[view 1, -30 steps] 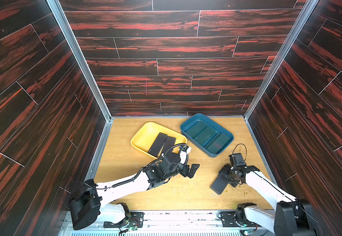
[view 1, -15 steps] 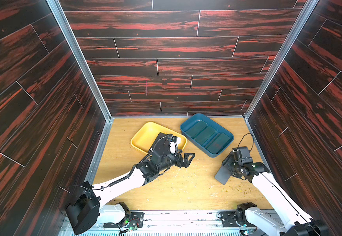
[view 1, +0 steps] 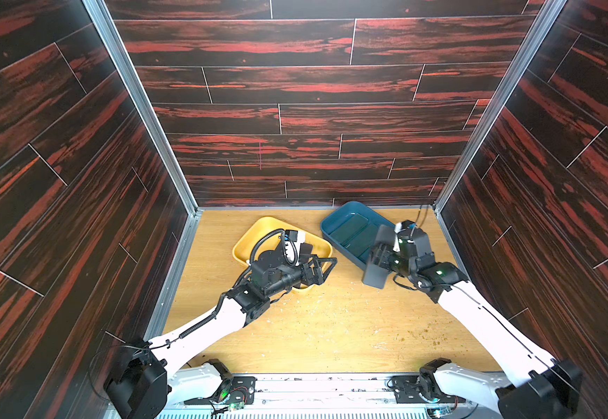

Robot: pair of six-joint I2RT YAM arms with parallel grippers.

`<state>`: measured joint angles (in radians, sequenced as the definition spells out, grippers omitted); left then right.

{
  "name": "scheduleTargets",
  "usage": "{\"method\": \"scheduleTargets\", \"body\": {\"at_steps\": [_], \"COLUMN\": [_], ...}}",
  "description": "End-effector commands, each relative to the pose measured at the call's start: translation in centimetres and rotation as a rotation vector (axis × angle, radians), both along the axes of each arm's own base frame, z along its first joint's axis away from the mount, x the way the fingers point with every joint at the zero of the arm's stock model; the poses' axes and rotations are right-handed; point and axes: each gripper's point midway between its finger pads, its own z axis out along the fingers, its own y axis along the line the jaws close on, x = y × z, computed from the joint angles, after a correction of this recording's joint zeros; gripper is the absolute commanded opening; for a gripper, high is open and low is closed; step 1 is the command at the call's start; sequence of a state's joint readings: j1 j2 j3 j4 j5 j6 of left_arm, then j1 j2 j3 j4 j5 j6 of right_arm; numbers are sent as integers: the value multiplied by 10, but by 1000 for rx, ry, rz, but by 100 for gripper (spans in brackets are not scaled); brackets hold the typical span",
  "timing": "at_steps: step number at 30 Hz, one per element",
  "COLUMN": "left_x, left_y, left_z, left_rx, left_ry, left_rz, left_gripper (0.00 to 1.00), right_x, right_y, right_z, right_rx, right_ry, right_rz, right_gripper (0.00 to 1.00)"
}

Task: Place the pencil cases by color into the storage box
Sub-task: Pick up the pencil case from the center of the board, then place the pencil case at the storage box.

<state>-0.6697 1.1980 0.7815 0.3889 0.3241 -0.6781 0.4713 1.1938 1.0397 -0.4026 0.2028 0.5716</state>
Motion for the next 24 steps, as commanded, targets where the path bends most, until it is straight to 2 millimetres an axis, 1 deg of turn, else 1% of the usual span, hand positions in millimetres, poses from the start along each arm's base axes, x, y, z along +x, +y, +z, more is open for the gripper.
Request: {"method": "scheduleTargets", "body": {"at_steps": [1,3,5,8,10,14,18,19,20,23,24], "left_x": [-5,-1,3,8,13,23,30,31,32,33,33], "left_y": [9,16,23,34,43,65,90,96,102,125,137], "left_z": [14,13,10,6,-2,-20,-37,-41,-43,-49,-51], "left_rx": [-42,-41,-25,6,53,177,301,330,358,464,500], "left_ry": [-39,-38,-28,-20,-4,14,46,56,60,62,75], "left_rz": [-26,-11,15,64,115,235,360,386,415,504,557], "left_gripper": [100,100,100,100,100,99,98,98,97,96,96], "right_x": [13,15,17,25,31,44,57,61,63,74,78], "right_y": [47,60,67,78,86,106,125,131,135,148,153], "right_z": [43,52,60,65,64,57,45,39,37,17,10], "right_rx": [80,121,149,162,164,184,159,145,139,128,125], "right_ry": [-173,-209,-239,-249,-238,-199,-139,-117,-103,-21,4], "right_rz": [192,247,274,291,295,292,258,250,239,211,200], "right_gripper": [57,57,57,58,58,58,57,57,58,57,57]}}
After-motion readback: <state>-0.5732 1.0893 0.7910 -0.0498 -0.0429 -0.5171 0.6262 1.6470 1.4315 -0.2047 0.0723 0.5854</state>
